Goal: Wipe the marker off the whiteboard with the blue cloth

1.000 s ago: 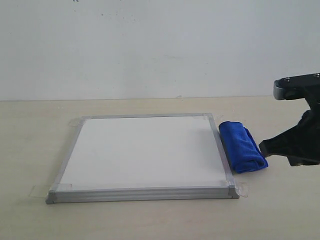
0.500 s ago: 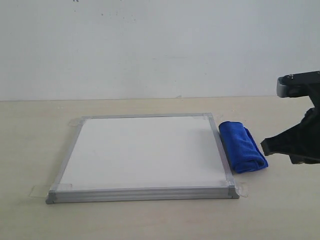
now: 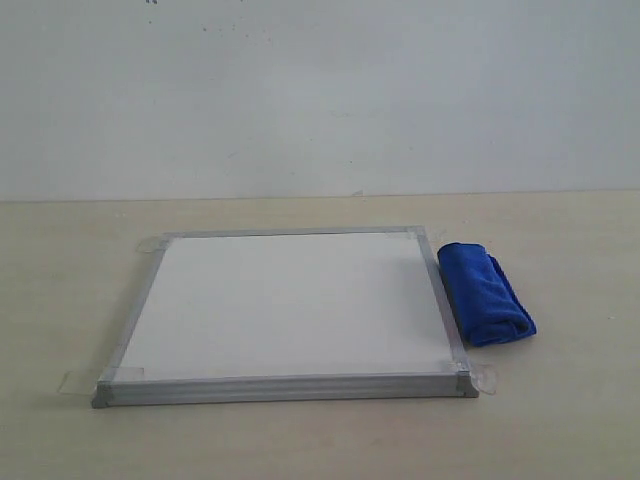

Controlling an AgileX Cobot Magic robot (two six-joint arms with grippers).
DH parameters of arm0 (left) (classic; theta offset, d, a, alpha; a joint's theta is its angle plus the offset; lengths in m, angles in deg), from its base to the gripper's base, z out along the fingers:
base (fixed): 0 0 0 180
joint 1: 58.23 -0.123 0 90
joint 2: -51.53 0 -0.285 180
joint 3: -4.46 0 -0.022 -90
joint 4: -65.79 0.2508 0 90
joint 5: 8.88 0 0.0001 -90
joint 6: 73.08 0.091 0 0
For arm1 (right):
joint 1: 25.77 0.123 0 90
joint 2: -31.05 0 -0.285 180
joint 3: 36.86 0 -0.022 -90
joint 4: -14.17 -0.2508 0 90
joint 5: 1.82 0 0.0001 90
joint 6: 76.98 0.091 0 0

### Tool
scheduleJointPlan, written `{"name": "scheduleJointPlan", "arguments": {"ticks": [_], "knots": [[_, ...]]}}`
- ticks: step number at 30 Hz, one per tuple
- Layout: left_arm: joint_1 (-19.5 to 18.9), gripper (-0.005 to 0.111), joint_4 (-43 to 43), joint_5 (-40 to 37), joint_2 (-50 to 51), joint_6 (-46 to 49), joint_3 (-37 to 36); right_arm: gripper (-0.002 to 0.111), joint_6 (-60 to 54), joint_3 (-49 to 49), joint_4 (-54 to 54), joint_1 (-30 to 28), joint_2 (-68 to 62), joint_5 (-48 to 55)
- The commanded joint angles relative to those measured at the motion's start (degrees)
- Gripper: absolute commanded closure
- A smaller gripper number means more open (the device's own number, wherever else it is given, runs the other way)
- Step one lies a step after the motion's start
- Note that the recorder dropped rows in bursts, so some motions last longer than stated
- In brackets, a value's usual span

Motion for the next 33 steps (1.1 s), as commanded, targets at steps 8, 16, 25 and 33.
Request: {"name": "scheduleJointPlan", "arguments": {"ticks": [8, 16, 25, 33], "knots": [[-0.1, 0.103, -0.1, 0.2, -0.2, 0.3, -0.2, 0.108, -0.2, 31.6, 0.4, -4.3, 19.9, -23.0], [-0.1, 0.103, -0.1, 0.2, -0.2, 0.3, -0.2, 0.108, 0.2, 36.5, -0.7, -4.3, 32.2, -19.6], [-0.1, 0.103, -0.1, 0.2, -0.2, 0.3, -0.2, 0.108, 0.2, 36.5, -0.7, -4.3, 45.4, -6.4], [-0.1, 0.103, -0.1, 0.2, -0.2, 0.3, -0.2, 0.108, 1.2, 36.5, -0.9, -4.3, 45.4, -2.4]]}}
